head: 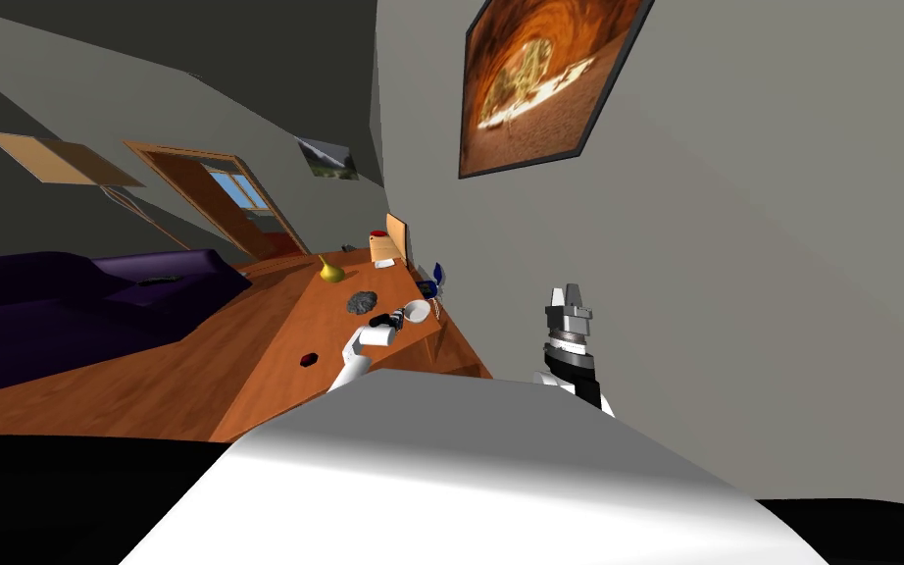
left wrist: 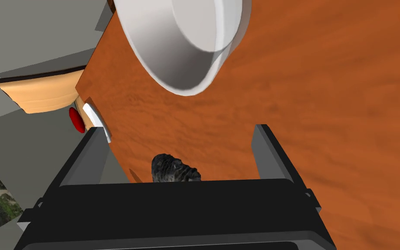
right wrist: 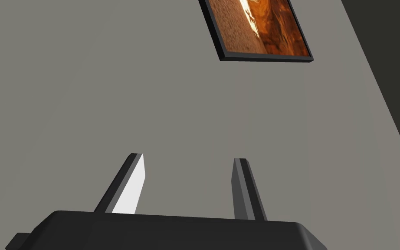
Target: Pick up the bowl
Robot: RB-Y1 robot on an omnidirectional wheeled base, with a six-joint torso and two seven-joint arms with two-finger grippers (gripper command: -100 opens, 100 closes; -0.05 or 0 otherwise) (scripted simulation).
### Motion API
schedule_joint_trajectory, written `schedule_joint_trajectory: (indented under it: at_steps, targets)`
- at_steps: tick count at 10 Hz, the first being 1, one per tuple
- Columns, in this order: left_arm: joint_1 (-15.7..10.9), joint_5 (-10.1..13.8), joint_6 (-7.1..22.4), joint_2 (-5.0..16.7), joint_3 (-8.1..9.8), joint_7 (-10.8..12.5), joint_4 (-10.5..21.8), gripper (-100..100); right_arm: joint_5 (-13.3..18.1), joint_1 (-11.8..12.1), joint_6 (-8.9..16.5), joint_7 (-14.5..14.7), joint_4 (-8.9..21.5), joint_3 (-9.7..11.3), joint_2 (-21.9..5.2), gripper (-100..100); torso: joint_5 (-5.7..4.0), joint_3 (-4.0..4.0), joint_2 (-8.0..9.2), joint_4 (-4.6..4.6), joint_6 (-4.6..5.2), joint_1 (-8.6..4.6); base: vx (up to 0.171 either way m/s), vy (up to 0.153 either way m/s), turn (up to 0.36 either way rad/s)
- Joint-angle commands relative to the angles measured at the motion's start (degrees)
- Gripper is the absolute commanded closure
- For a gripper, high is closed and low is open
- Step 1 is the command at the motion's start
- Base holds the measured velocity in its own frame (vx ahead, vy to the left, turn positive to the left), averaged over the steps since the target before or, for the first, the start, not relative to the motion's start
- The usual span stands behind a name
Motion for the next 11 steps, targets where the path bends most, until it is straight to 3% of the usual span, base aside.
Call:
schedule_joint_trajectory:
  at_steps: [1, 5, 8, 11]
  targets:
    - [-0.28, -0.06, 1.86, -0.08, 0.21, -0.03, 0.34, -100, 0.0, 0.0, 0.0, 0.0, 0.0, 0.0, 0.0, 0, 0.0, 0.0, 0.0, 0.0, 0.0, 0.0, 0.071, -0.059, 0.015]
    - [-1.79, 0.2, 8.37, -0.19, 1.51, -0.42, 3.27, -100, 0.0, 0.0, 0.0, 0.0, 0.0, 0.0, 0.0, 0, 0.01, 0.03, 0.05, 0.01, 0.0, 0.07, 0.08, -0.065, 0.016]
    - [-2.23, 0.26, 10.86, -0.19, 1.92, -0.54, 4.14, -100, 0.0, 0.0, 0.0, 0.0, 0.0, 0.0, 0.0, 0, 0.01, -0.02, -0.02, -0.01, 0.0, 0.1, 0.078, -0.047, 0.013]
    - [-3.31, 0.39, 16.32, 0.03, 2.99, -0.85, 6.43, -100, 0.0, 0.0, 0.0, 0.0, 0.0, 0.0, 0.0, 0, 0.0, -0.02, -0.03, -0.01, -0.01, 0.06, 0.093, -0.064, 0.016]
